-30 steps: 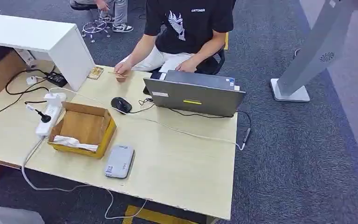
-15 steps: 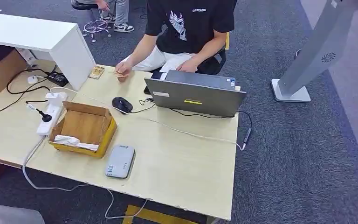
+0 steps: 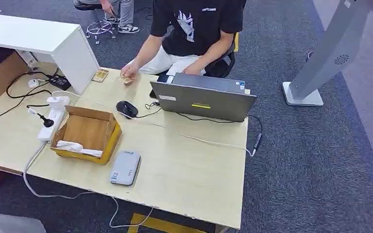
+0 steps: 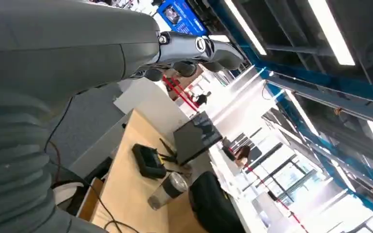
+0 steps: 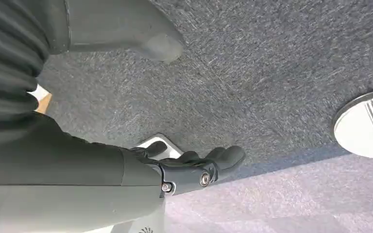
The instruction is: Pass the card to the sensor for recognition and then transmit it.
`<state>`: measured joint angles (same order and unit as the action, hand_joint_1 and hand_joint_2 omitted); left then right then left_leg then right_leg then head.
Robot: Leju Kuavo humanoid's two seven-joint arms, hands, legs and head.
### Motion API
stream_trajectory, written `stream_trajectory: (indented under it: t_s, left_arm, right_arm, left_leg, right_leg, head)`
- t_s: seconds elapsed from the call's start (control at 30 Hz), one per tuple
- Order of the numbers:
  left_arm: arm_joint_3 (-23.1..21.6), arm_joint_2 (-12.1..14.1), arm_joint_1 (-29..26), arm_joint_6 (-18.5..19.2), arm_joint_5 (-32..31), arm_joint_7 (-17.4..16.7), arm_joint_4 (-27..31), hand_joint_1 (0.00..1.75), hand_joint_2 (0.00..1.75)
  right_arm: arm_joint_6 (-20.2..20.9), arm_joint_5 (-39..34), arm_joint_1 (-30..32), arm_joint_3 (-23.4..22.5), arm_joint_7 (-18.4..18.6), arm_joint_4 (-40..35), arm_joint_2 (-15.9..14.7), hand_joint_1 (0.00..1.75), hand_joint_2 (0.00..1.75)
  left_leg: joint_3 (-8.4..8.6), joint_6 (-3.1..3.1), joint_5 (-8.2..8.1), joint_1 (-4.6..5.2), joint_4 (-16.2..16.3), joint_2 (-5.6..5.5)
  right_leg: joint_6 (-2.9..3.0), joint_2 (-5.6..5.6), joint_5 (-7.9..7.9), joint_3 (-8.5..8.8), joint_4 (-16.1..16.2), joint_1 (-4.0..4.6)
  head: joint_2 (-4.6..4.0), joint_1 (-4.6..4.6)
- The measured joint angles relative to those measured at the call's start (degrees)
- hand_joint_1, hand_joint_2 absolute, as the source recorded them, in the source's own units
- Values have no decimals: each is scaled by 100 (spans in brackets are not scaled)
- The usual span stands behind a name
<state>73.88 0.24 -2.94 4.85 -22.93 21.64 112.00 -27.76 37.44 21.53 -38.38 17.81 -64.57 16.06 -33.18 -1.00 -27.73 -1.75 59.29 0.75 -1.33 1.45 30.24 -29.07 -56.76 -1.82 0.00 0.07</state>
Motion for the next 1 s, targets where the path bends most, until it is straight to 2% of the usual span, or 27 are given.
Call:
stream_trajectory:
  t_s: [0.13, 0.23, 0.37, 0.4, 0.47, 0.53, 0.67, 1.0]
  left_arm:
    - [-20, 26, 6, -53, 57, 0, 37, 0, 175]
    - [-239, 221, -34, -362, 37, -163, 70, 0, 175]
    - [-989, 663, -150, -1000, -287, -676, 122, 0, 175]
    - [-1295, 812, -203, -1201, -381, -846, 122, 0, 175]
    - [-1822, 1031, -245, -1449, -461, -979, 127, 0, 175]
    - [-2094, 1146, -310, -1530, -466, -1034, 131, 0, 175]
    - [-2343, 1303, -389, -1593, -448, -1054, 131, 0, 175]
    - [-2490, 1397, -447, -1611, -448, -1056, 133, 0, 175]
  right_arm:
    - [0, 7, 22, 4, 24, -20, 2, 0, 175]
    - [0, -11, 72, 26, 127, -65, 2, 0, 175]
    - [0, -79, 199, 177, 363, -219, 4, 0, 175]
    - [0, -116, 267, 234, 422, -293, 4, 0, 175]
    - [0, -122, 354, 319, 476, -400, 7, 0, 175]
    - [0, -122, 370, 373, 496, -441, 7, 0, 175]
    - [0, -125, 429, 422, 498, -490, 7, 0, 175]
    - [0, -122, 439, 433, 498, -520, 7, 0, 175]
  left_leg:
    - [1, 0, 0, 0, 0, 0]
    - [2, 0, 0, 0, 0, -1]
    - [2, -1, 1, -2, 0, -2]
    - [3, 0, 1, -2, 0, -2]
    - [-3, 1, 3, 0, -2, -10]
    - [1, 1, 2, 0, -2, 7]
    - [-2, 1, 2, 2, -1, 0]
    - [-1, 1, 2, 1, -1, 1]
  right_leg:
    - [0, 0, 0, -3, 0, 0]
    - [0, 1, 0, -4, 0, 0]
    - [0, 2, 0, -12, 0, 2]
    - [0, 2, 0, -11, 0, 2]
    - [0, 8, 0, -2, -1, 1]
    - [2, -3, -3, 0, -2, 1]
    - [-2, -3, -4, -11, 0, -1]
    - [-2, -4, -4, -13, 0, -1]
  head:
    - [0, 2]
    - [0, 0]
    - [0, -2]
    - [0, 7]
    - [0, 7]
    - [0, 2]
    - [0, 4]
    - [0, 2]
